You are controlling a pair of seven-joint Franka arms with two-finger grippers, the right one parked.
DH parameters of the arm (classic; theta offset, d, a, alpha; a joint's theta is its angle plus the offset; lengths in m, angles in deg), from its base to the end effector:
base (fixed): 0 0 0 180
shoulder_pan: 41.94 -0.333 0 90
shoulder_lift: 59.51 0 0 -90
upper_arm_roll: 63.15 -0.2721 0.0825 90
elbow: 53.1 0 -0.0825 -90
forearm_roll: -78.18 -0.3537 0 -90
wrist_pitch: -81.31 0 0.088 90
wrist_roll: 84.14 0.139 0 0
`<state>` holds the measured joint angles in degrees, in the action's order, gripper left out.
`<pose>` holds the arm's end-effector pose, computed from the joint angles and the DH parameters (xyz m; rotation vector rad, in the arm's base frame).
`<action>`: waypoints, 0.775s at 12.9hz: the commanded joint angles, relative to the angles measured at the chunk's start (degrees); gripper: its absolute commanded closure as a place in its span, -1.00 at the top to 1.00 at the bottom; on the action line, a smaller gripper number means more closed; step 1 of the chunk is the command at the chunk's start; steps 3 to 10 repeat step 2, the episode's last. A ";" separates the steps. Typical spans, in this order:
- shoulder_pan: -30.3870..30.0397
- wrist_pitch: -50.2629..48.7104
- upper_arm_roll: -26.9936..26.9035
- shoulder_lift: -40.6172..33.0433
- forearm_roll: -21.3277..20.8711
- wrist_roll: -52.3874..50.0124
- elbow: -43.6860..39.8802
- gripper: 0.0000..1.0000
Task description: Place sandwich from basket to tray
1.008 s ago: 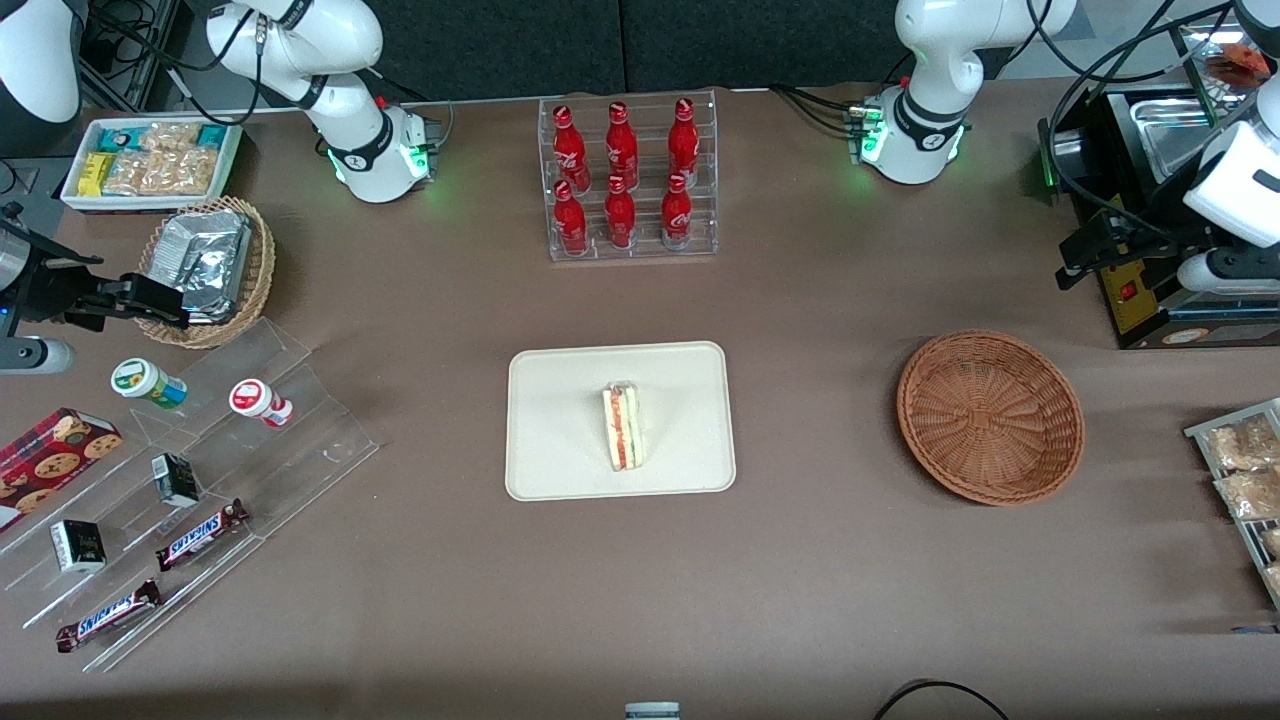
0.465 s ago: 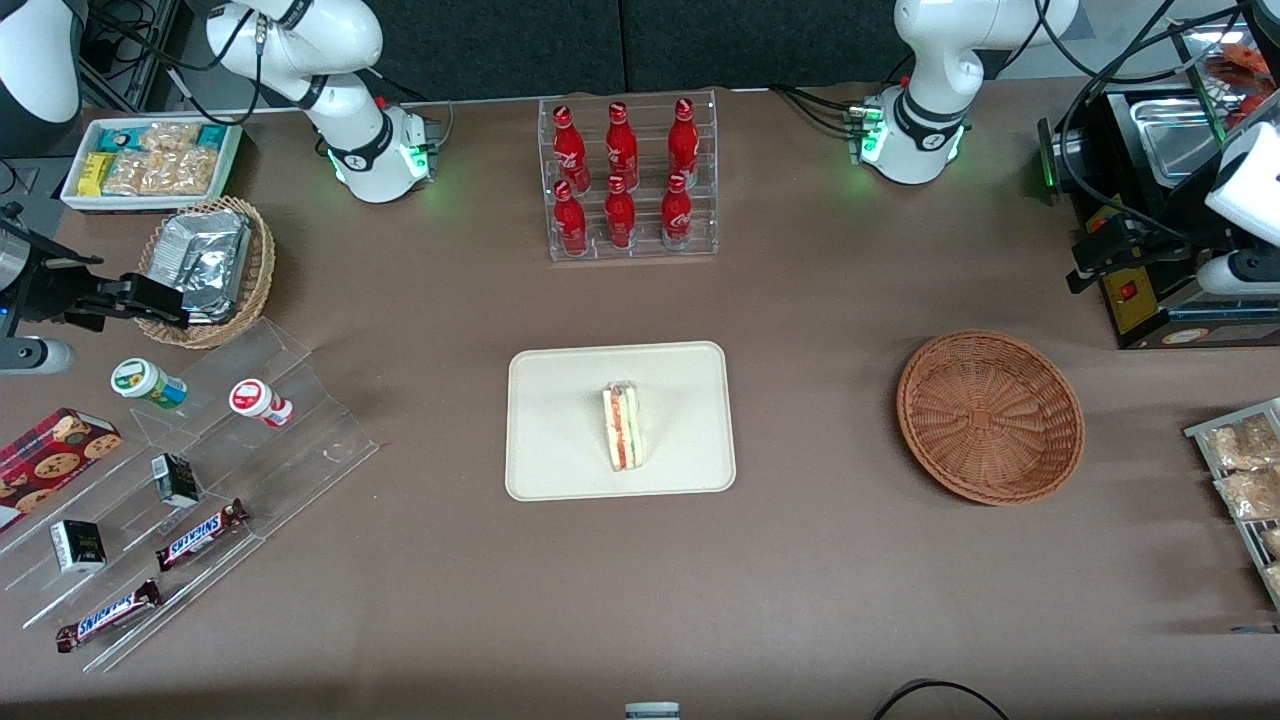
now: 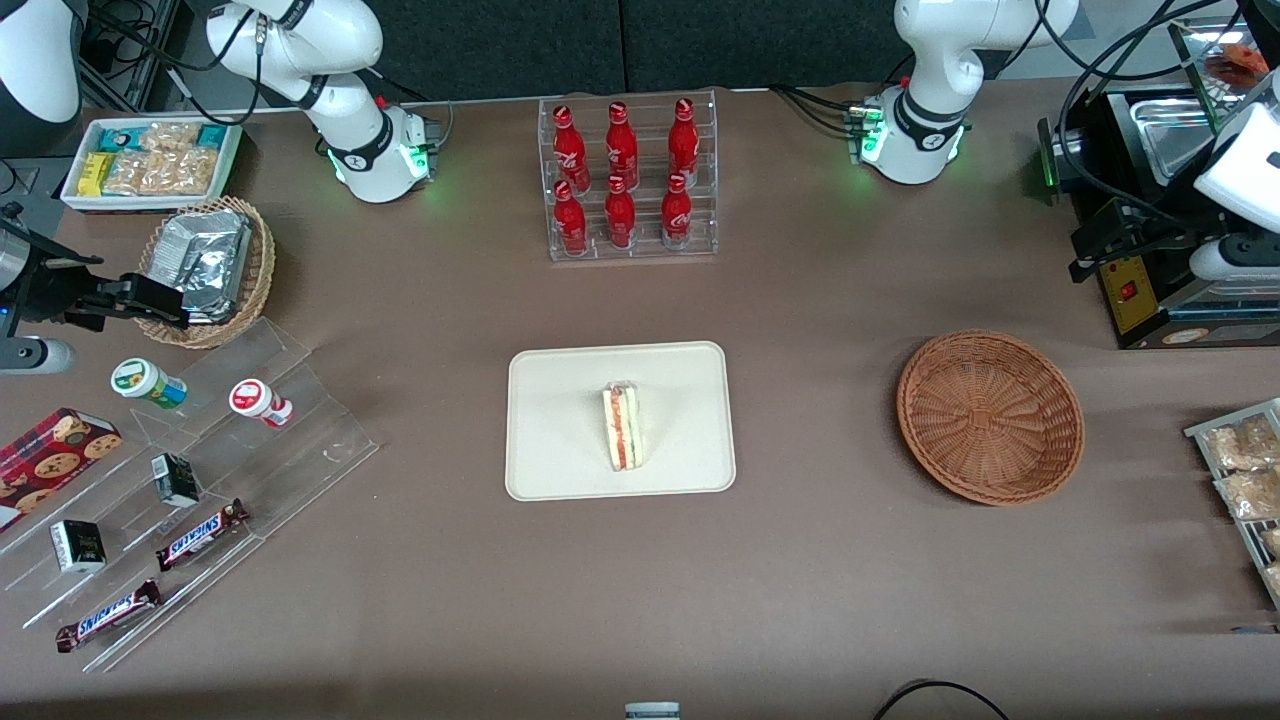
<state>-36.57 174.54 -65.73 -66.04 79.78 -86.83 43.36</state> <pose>0.4998 -0.0271 0.5620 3.1046 -0.0017 0.0867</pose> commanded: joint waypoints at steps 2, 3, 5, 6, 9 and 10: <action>0.26 -1.74 -0.24 0.56 -0.90 0.58 -1.88 1.00; 0.26 -1.74 -0.24 0.56 -0.90 0.58 -1.88 1.00; 0.26 -1.74 -0.24 0.56 -0.90 0.58 -1.88 1.00; 0.26 -1.74 -0.24 0.56 -0.90 0.58 -1.88 1.00; 0.26 -1.74 -0.24 0.56 -0.90 0.58 -1.88 1.00; 0.26 -1.74 -0.24 0.56 -0.90 0.58 -1.88 1.00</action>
